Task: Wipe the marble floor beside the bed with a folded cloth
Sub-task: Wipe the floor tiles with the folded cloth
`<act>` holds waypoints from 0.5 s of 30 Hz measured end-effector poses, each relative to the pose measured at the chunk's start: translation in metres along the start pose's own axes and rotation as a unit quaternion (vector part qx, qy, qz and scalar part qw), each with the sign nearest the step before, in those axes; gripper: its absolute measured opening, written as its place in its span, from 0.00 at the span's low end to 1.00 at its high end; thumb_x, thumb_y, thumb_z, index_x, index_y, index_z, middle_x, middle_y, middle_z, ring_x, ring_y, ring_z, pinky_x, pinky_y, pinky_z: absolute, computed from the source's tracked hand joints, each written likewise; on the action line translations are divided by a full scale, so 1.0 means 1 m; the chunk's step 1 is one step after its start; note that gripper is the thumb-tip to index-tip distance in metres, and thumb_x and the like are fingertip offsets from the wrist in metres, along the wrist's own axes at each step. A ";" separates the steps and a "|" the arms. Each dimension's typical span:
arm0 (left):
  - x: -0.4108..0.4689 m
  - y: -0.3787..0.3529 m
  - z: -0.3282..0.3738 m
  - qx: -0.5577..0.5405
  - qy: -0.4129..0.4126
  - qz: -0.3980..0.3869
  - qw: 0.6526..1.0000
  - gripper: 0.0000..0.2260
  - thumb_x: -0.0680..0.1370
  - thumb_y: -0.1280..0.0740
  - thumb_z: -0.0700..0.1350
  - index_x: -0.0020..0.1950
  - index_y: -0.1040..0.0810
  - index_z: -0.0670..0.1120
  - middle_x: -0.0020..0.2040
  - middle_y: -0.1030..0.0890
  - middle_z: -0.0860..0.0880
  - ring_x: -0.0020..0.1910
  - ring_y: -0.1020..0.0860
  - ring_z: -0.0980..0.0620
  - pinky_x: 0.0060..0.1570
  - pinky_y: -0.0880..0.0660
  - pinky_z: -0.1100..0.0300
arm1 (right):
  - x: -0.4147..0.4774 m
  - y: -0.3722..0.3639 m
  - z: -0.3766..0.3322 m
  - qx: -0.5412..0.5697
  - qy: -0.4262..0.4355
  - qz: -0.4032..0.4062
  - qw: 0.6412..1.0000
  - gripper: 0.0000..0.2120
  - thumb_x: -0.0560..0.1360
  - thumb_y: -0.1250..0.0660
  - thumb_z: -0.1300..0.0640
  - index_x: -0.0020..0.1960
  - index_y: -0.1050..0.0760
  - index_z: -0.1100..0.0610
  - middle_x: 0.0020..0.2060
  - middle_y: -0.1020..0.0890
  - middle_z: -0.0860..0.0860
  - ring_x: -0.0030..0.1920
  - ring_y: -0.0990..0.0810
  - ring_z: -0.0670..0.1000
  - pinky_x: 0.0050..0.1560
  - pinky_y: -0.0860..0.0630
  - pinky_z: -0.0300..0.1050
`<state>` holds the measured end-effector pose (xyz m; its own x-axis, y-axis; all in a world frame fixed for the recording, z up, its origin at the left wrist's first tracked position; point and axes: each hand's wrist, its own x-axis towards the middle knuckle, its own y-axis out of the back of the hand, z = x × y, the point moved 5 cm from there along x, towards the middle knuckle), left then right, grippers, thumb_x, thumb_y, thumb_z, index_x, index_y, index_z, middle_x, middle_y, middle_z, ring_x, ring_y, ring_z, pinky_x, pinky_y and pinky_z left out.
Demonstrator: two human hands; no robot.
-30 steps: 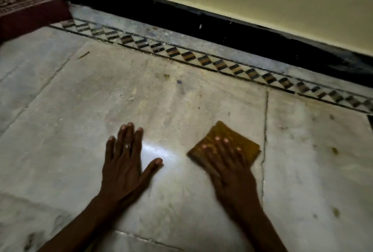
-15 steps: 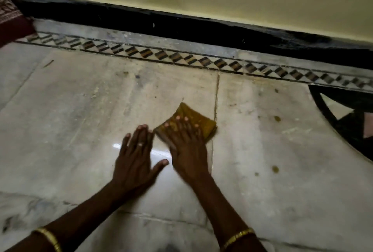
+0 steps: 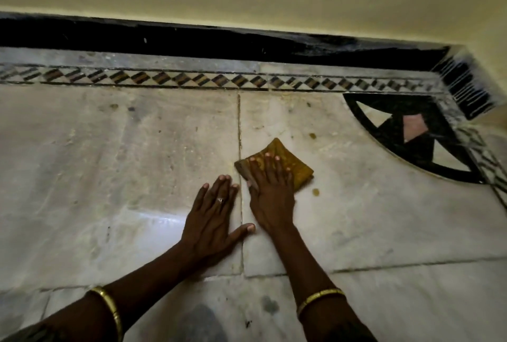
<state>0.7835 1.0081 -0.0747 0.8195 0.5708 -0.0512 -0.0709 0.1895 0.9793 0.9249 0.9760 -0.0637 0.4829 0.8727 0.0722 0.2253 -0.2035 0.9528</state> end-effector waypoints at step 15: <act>-0.006 -0.009 -0.006 -0.009 -0.030 0.042 0.999 0.39 0.77 0.50 0.69 0.78 0.41 0.43 0.79 0.44 0.43 0.79 0.47 0.45 0.73 0.45 0.42 | -0.042 0.023 0.099 -0.058 -0.191 0.060 0.978 0.25 0.76 0.49 0.49 0.70 0.31 0.55 0.69 0.30 0.61 0.70 0.32 0.64 0.69 0.39 0.63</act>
<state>0.7757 1.0074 -0.0846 0.8432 0.5359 0.0439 -0.1510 0.1577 0.9759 0.9936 0.8910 -0.0737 0.7863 0.6111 0.0909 0.0611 -0.2234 0.9728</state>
